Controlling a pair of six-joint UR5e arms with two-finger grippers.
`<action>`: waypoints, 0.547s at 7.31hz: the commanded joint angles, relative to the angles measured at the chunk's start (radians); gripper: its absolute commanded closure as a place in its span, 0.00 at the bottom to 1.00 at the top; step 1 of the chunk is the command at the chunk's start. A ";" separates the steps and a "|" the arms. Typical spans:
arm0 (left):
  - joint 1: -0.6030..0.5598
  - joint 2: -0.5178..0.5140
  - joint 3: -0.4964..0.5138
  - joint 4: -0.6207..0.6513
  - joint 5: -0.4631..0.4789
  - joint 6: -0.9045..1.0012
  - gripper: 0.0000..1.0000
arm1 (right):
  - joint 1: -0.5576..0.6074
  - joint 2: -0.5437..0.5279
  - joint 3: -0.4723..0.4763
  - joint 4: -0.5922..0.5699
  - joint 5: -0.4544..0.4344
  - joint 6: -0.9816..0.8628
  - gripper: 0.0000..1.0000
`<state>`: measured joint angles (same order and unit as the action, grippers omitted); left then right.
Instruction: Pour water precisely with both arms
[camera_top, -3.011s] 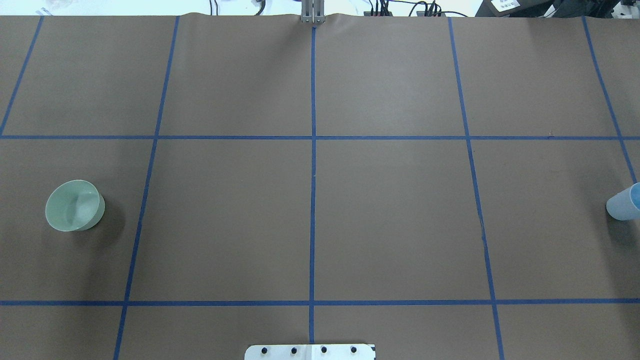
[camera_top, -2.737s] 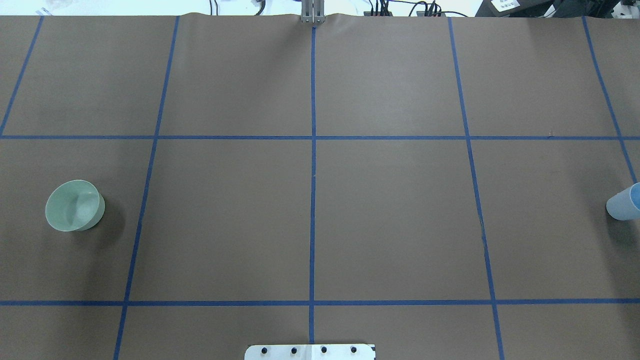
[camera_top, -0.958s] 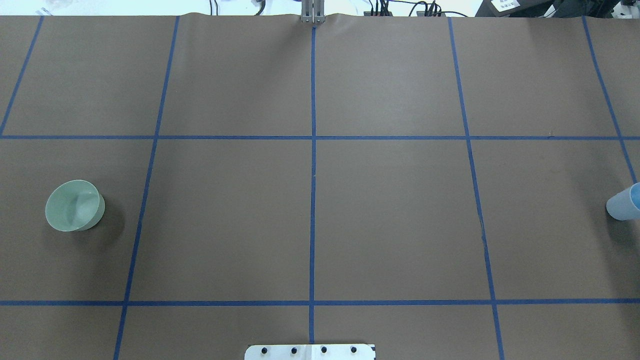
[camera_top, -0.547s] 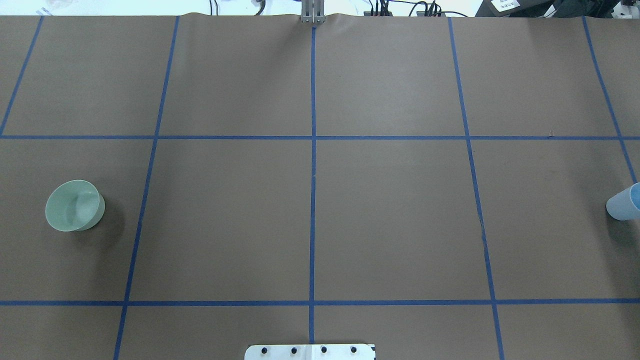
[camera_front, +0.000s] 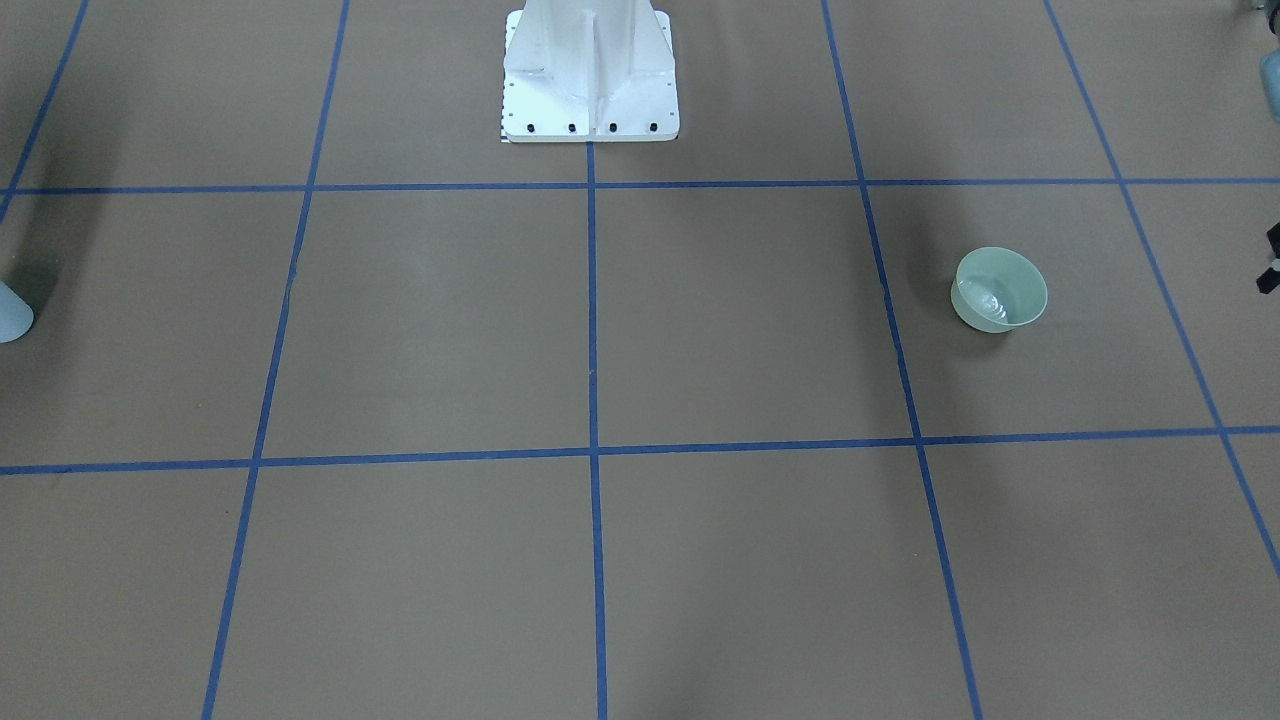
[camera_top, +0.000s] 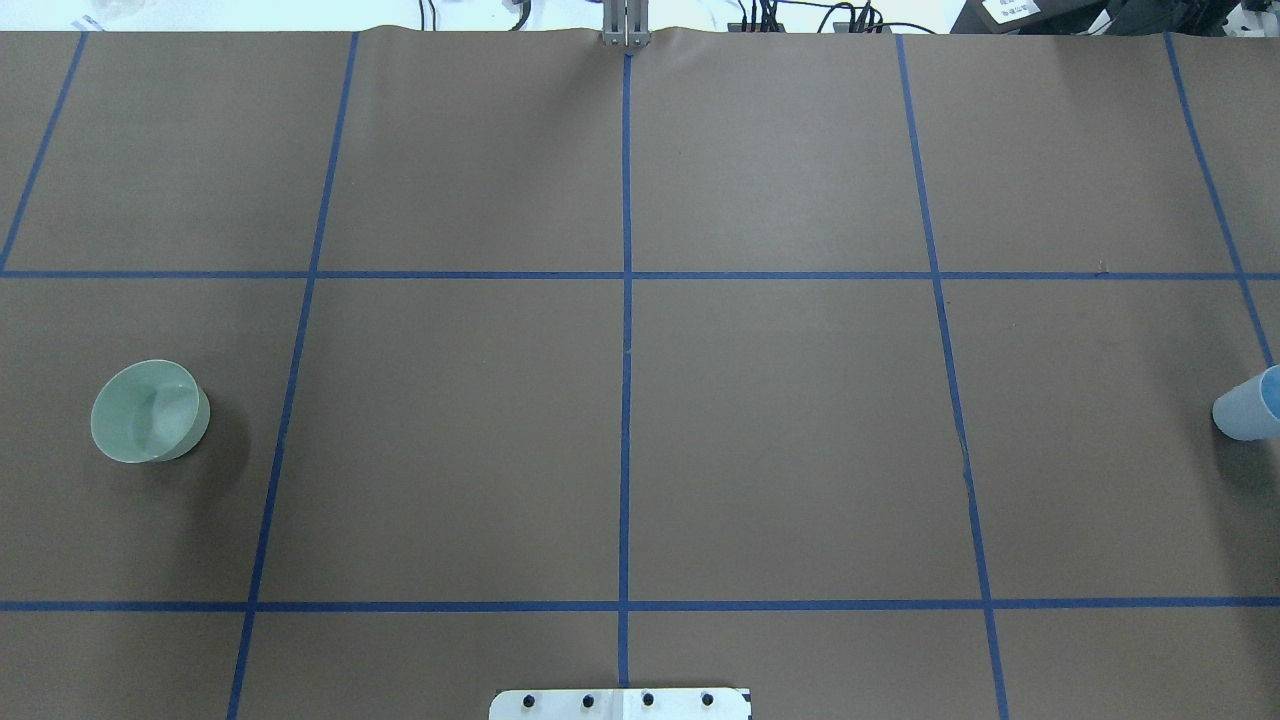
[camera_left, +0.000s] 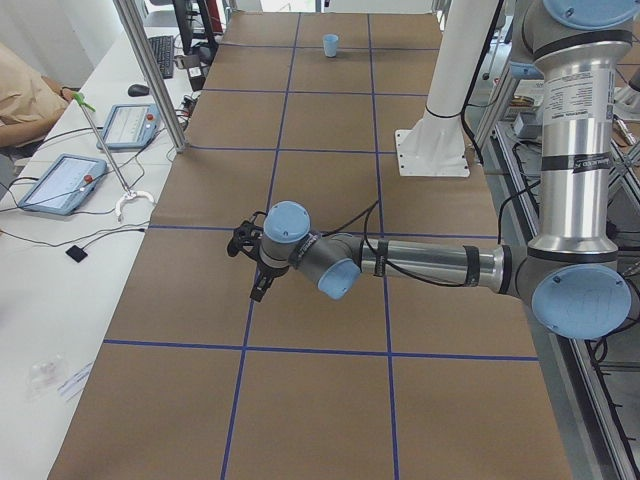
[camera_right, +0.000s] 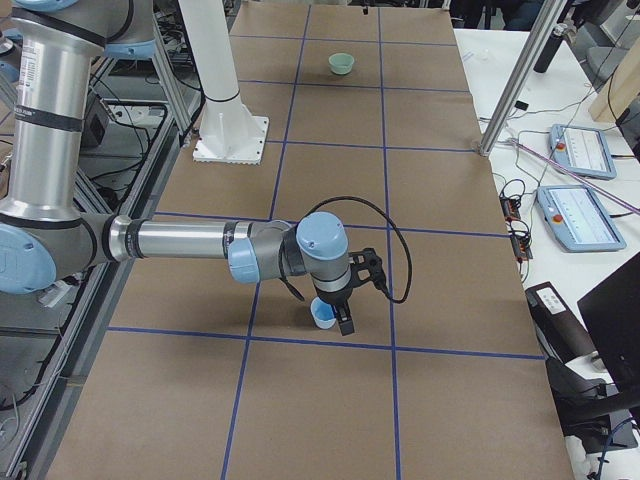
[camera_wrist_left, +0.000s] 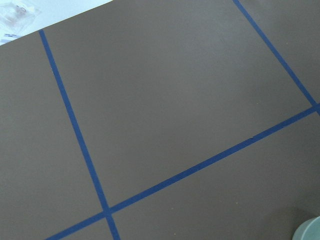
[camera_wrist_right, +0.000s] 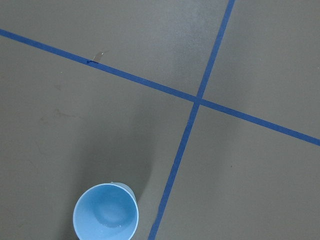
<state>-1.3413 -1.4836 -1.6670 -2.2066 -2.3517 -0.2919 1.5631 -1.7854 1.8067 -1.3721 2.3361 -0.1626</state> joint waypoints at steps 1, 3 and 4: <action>0.110 0.064 0.000 -0.111 0.037 -0.184 0.00 | 0.000 -0.003 -0.003 0.001 -0.001 0.000 0.00; 0.277 0.086 0.000 -0.238 0.153 -0.397 0.00 | 0.000 -0.005 -0.003 0.001 -0.001 0.000 0.00; 0.359 0.088 0.000 -0.273 0.204 -0.480 0.00 | 0.001 -0.005 -0.003 0.001 -0.001 0.000 0.00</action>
<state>-1.0906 -1.4022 -1.6674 -2.4220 -2.2172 -0.6522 1.5638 -1.7895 1.8044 -1.3714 2.3348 -0.1626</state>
